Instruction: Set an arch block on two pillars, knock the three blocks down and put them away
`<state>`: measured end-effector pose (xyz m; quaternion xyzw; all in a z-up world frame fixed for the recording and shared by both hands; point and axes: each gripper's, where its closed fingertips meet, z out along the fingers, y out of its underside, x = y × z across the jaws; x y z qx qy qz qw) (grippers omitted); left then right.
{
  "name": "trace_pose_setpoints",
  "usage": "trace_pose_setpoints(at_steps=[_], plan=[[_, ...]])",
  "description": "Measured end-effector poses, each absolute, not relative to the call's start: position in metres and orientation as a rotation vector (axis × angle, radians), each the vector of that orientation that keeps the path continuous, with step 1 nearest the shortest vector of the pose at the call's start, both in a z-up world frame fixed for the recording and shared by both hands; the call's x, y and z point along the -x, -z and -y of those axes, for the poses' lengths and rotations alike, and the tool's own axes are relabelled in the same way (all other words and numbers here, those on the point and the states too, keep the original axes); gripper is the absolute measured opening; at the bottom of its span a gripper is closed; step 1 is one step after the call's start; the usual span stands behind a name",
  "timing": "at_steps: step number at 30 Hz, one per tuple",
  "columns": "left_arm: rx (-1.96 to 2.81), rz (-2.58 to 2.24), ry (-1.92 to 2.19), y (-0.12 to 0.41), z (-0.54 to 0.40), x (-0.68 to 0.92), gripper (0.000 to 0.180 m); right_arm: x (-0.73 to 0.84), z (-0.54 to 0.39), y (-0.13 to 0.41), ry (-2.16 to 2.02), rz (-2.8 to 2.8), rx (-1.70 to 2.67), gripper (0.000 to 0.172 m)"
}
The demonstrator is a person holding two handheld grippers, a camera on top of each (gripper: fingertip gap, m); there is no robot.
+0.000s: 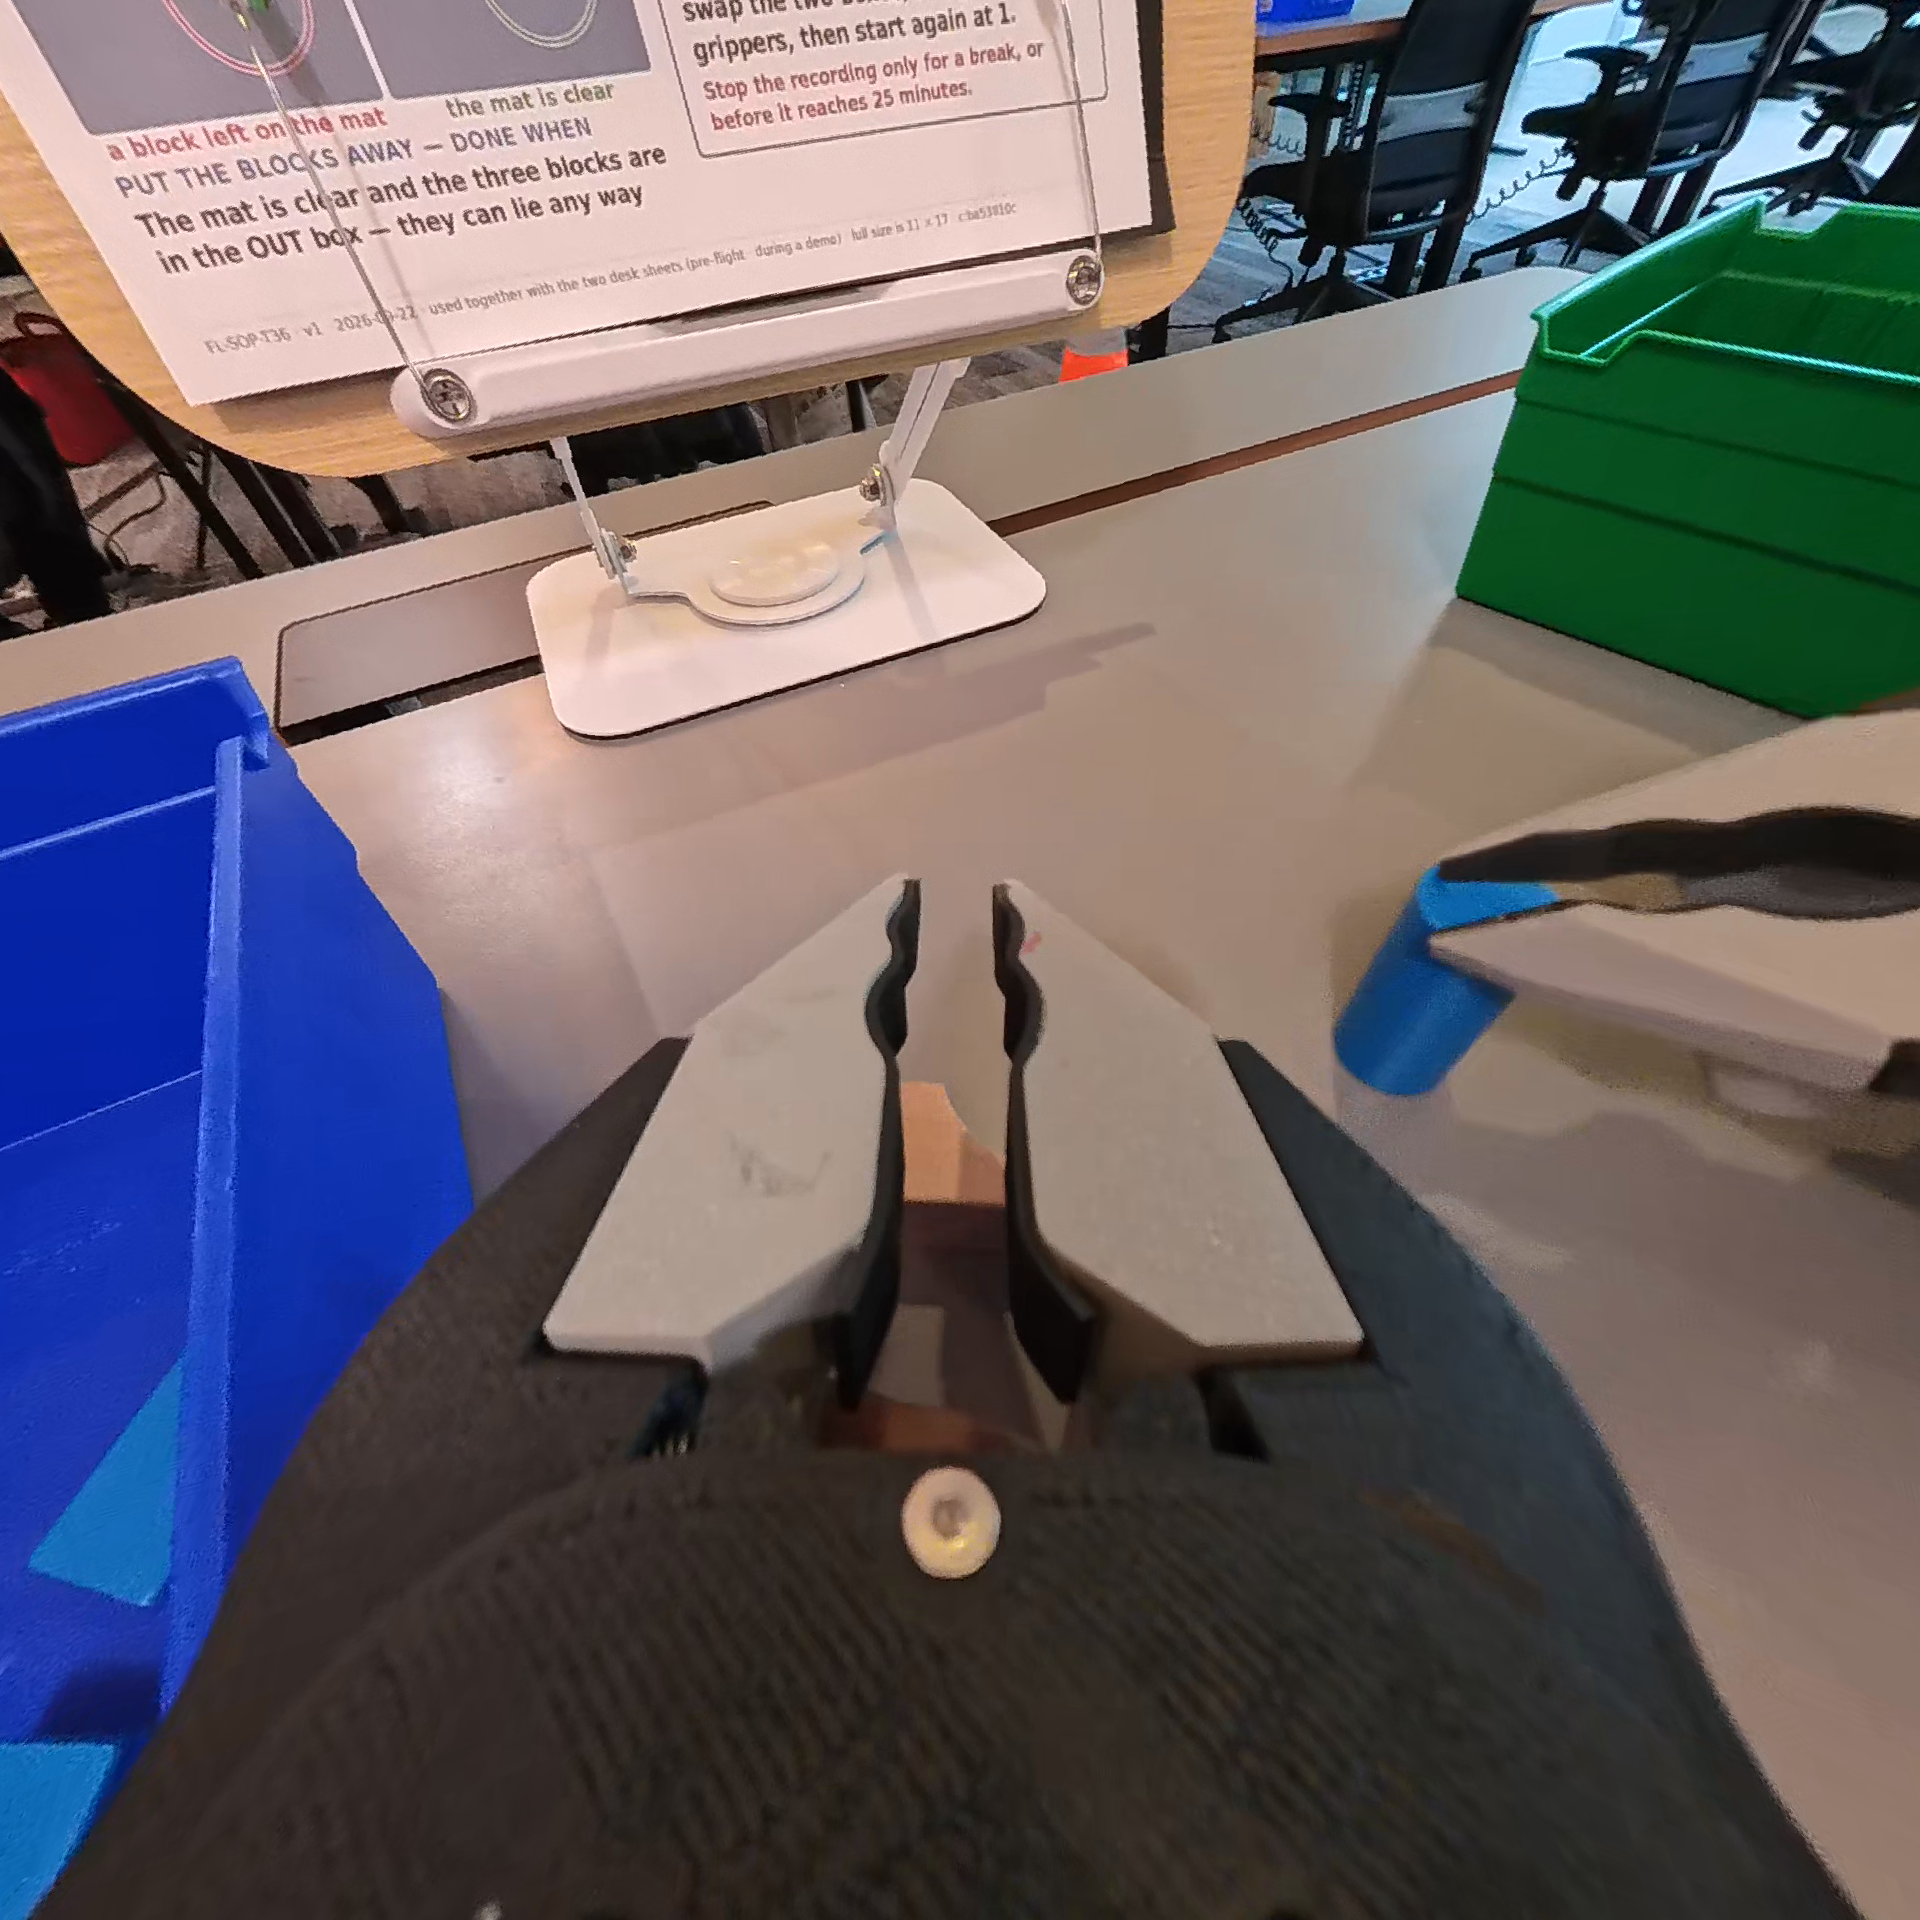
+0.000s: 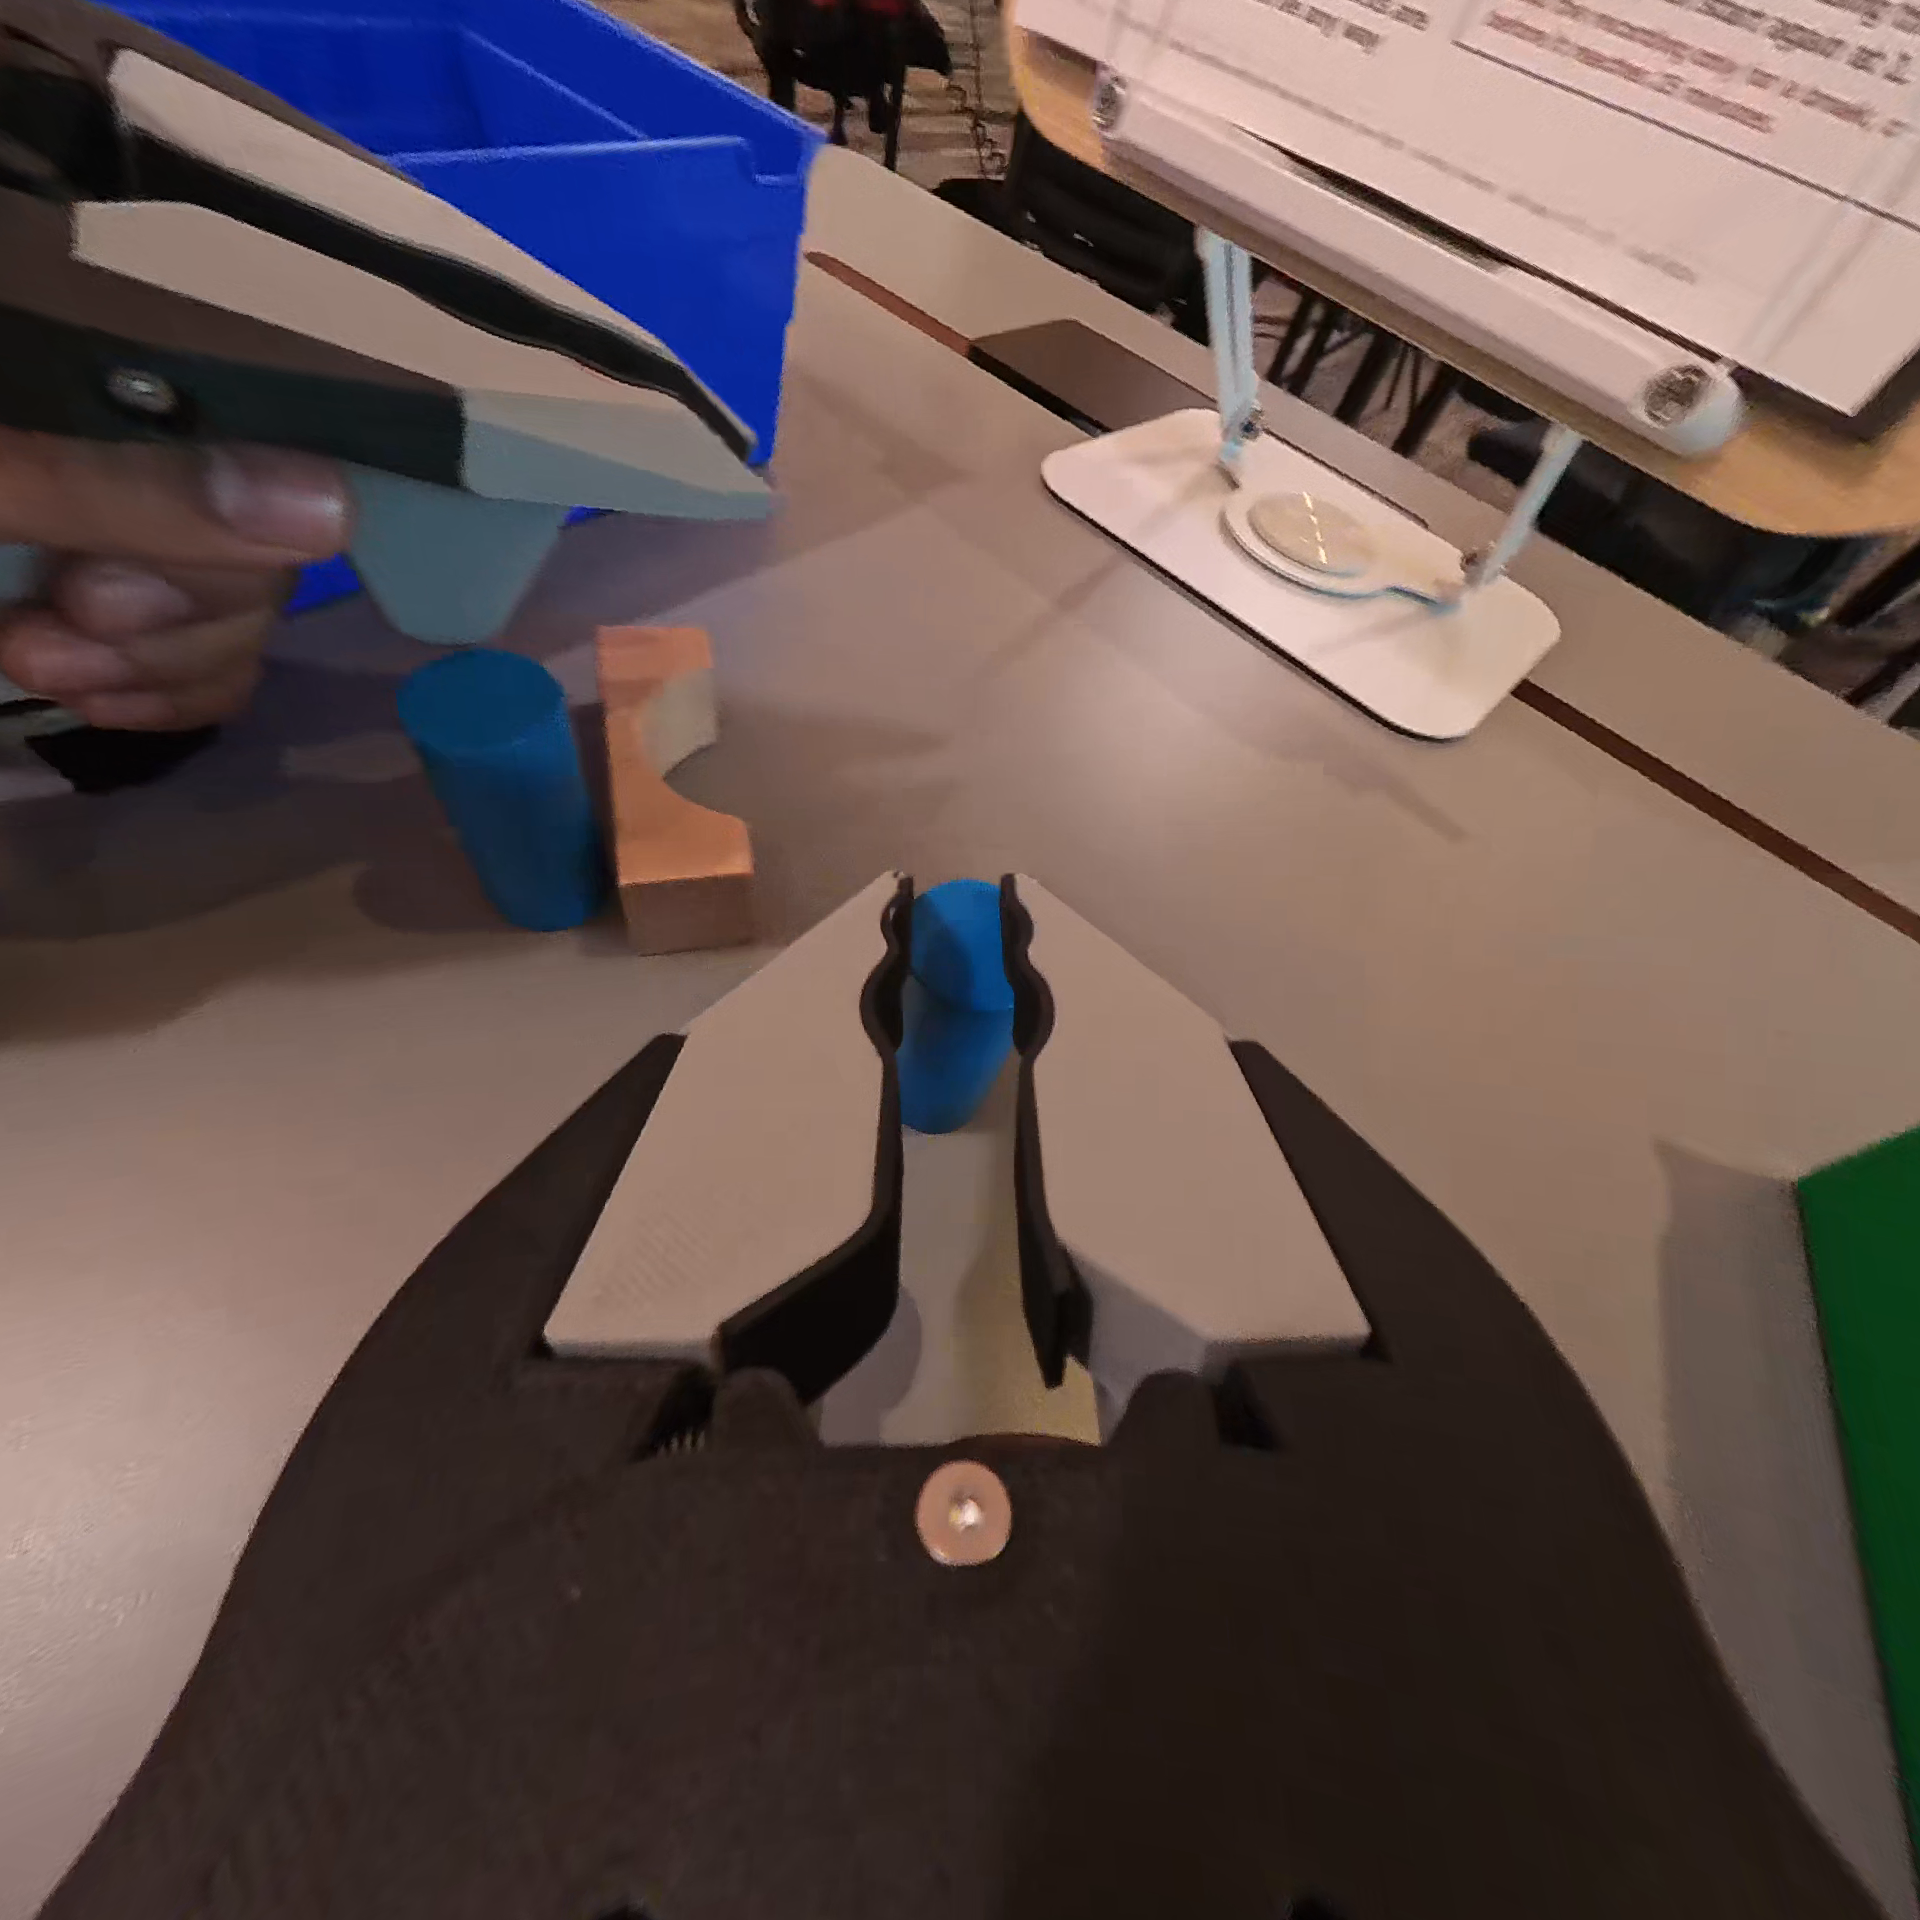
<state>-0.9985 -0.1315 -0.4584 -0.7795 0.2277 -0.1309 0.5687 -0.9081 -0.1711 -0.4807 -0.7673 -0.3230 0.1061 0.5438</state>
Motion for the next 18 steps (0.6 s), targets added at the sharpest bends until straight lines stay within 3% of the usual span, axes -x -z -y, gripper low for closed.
trace_pose_setpoints(at_steps=[2, 3, 6, 11, 15, 18], plan=[[1.829, -0.537, 0.307, 0.458, 0.132, 0.999, 0.011, 0.897, 0.168, 0.48, -0.334, 0.675, 1.852, 0.012], [1.829, -0.534, 0.309, 0.458, 0.132, 0.999, 0.011, 0.894, 0.168, 0.479, -0.433, 0.611, 1.876, 0.0], [1.834, -0.523, 0.317, 0.458, 0.131, 1.001, 0.011, 0.881, 0.168, 0.477, -0.783, 0.414, 1.947, 0.0], [1.837, -0.532, 0.325, 0.459, 0.132, 0.999, 0.011, 0.832, 0.151, 0.495, -0.442, 0.397, 2.036, 0.0], [1.831, -0.527, 0.326, 0.457, 0.132, 1.0, 0.011, 0.837, 0.16, 0.459, -0.441, 0.435, 1.843, 0.0], [1.834, -0.521, 0.332, 0.457, 0.131, 1.0, 0.011, 0.816, 0.151, 0.465, -0.288, 0.397, 1.9, 0.0]])
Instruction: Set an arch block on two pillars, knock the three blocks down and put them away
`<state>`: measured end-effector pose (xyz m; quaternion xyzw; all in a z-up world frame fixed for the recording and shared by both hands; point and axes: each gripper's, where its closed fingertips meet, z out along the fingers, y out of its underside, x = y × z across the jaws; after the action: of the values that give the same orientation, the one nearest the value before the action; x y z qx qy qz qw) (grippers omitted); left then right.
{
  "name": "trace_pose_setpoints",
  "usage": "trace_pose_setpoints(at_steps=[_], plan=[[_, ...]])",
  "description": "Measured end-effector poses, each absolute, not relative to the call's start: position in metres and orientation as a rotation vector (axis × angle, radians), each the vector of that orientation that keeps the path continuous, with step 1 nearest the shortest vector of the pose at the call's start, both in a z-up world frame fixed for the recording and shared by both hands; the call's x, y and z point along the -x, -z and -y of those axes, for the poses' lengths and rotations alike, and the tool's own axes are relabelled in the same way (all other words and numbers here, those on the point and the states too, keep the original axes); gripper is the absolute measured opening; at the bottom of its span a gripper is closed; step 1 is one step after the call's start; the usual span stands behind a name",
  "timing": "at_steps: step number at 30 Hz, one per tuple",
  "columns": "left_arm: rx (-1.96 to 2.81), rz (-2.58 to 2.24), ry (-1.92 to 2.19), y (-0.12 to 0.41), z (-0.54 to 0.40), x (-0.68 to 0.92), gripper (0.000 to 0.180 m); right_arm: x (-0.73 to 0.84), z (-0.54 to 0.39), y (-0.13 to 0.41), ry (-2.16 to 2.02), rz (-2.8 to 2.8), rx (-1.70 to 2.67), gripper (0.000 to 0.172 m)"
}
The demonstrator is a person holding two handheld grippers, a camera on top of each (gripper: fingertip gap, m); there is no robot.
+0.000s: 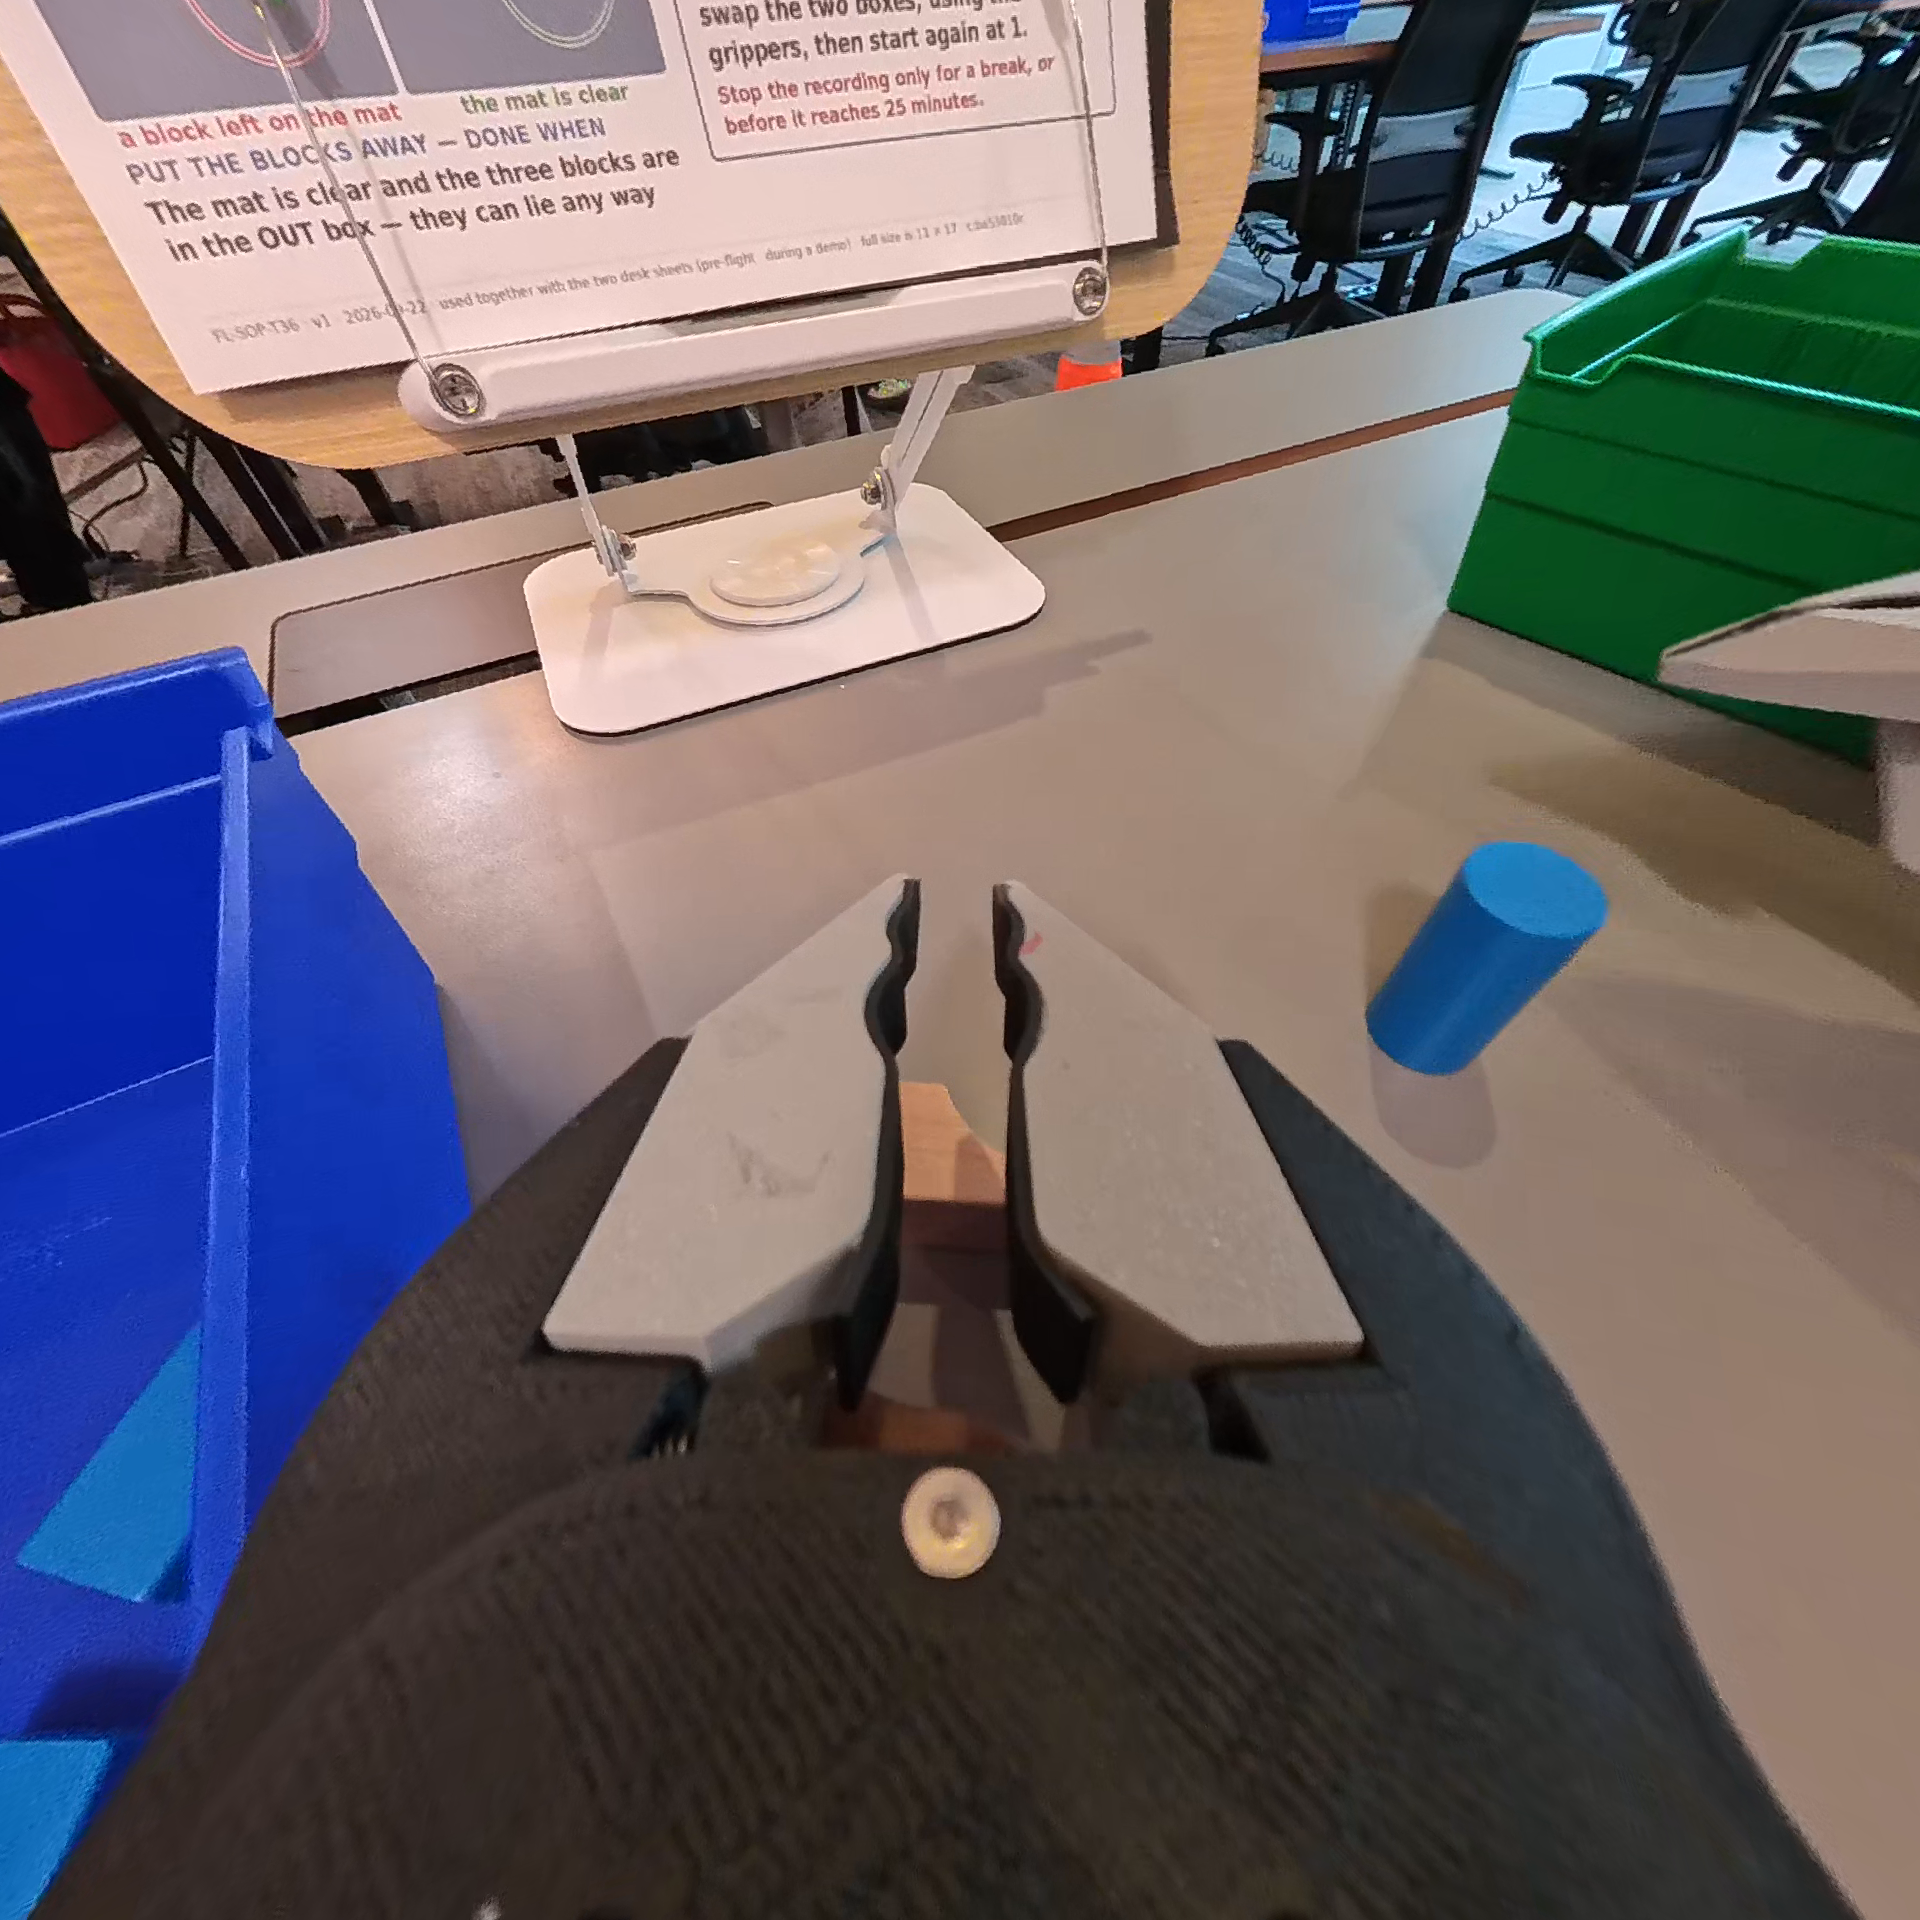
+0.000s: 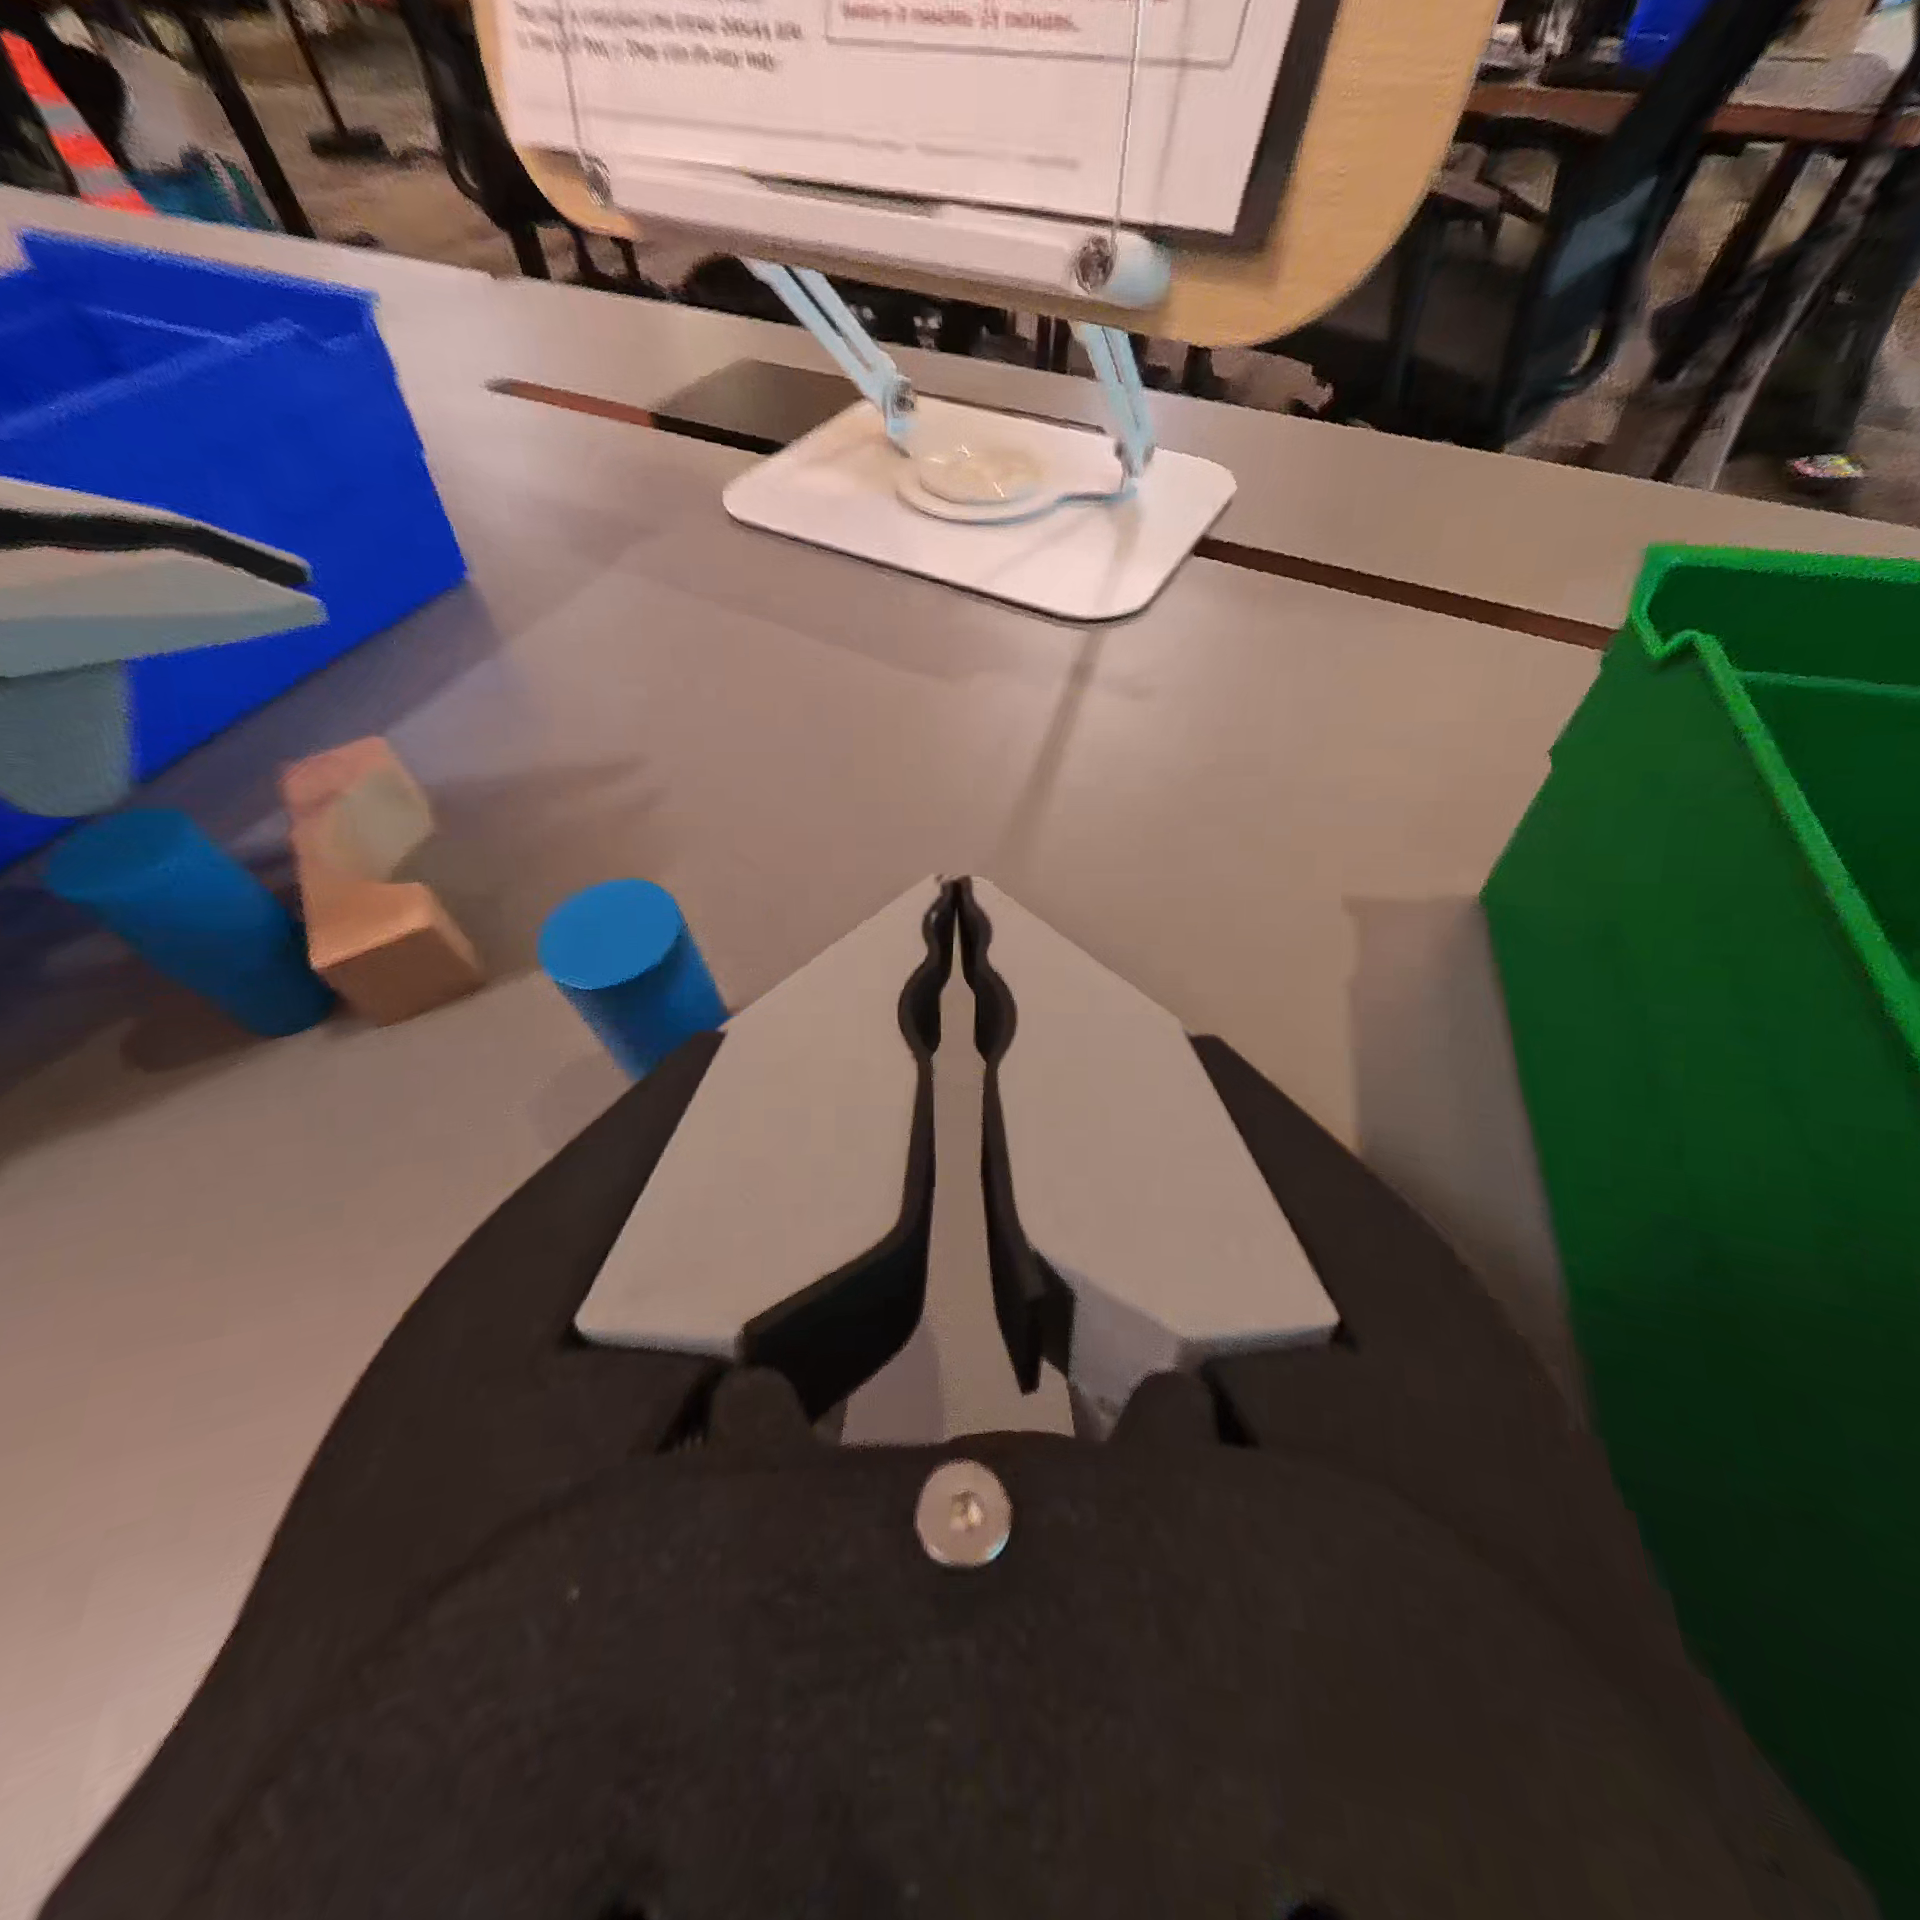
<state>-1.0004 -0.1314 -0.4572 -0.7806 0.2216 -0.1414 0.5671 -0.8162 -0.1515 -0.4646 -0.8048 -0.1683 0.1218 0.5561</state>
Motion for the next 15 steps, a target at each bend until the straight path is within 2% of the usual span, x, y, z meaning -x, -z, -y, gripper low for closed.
trace_pose_setpoints(at_steps=[4, 10, 15], plan=[[1.833, -0.532, 0.327, 0.457, 0.132, 0.999, 0.012, 0.867, 0.169, 0.494, -0.567, 0.569, 2.004, 0.0], [1.831, -0.524, 0.331, 0.457, 0.132, 1.0, 0.011, 0.896, 0.178, 0.459, -0.614, 0.622, 1.792, 0.001], [1.835, -0.537, 0.321, 0.459, 0.132, 0.998, 0.011, 0.921, 0.197, 0.46, -0.67, 0.754, 1.743, 0.007]])
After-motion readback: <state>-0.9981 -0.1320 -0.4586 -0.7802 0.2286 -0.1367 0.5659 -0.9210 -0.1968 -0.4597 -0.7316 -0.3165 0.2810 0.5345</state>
